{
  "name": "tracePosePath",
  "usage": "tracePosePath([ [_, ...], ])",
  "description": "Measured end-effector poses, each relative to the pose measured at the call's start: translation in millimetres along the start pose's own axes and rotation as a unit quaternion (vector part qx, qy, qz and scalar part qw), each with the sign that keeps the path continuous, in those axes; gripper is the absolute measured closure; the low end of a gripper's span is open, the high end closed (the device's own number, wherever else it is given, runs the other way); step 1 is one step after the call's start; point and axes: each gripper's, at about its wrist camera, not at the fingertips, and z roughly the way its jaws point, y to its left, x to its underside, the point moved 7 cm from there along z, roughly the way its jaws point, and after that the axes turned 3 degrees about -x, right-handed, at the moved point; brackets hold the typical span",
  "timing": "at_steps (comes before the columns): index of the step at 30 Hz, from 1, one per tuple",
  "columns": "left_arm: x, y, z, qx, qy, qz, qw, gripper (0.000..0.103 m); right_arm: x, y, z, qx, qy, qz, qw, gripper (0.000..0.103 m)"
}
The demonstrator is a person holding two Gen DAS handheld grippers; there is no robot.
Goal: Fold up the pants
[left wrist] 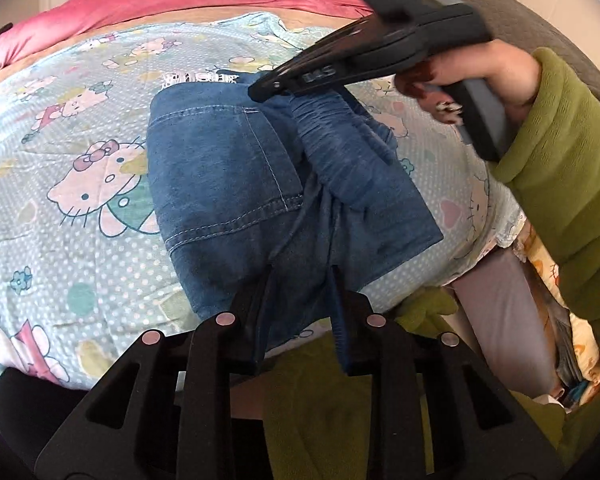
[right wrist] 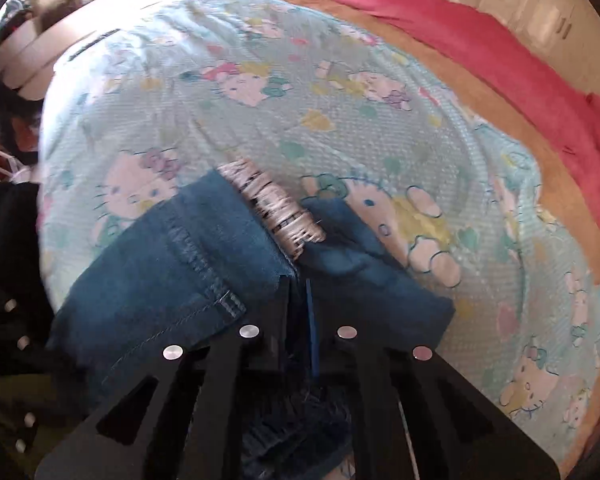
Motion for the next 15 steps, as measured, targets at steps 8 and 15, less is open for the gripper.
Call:
tracePosePath([
  [8,-0.5,6.3,-2.7,0.003,-0.004,-0.004,1.0000,0.084,3.1,-3.5,11.4,0.028,-0.003,0.026,0.999,0.089],
  [15,-1.3,5.0,-6.3,0.003,-0.005,-0.005,1.0000,0.084,10.0,-20.7,-42.8,-0.002,-0.082,0.106,0.991,0.061],
])
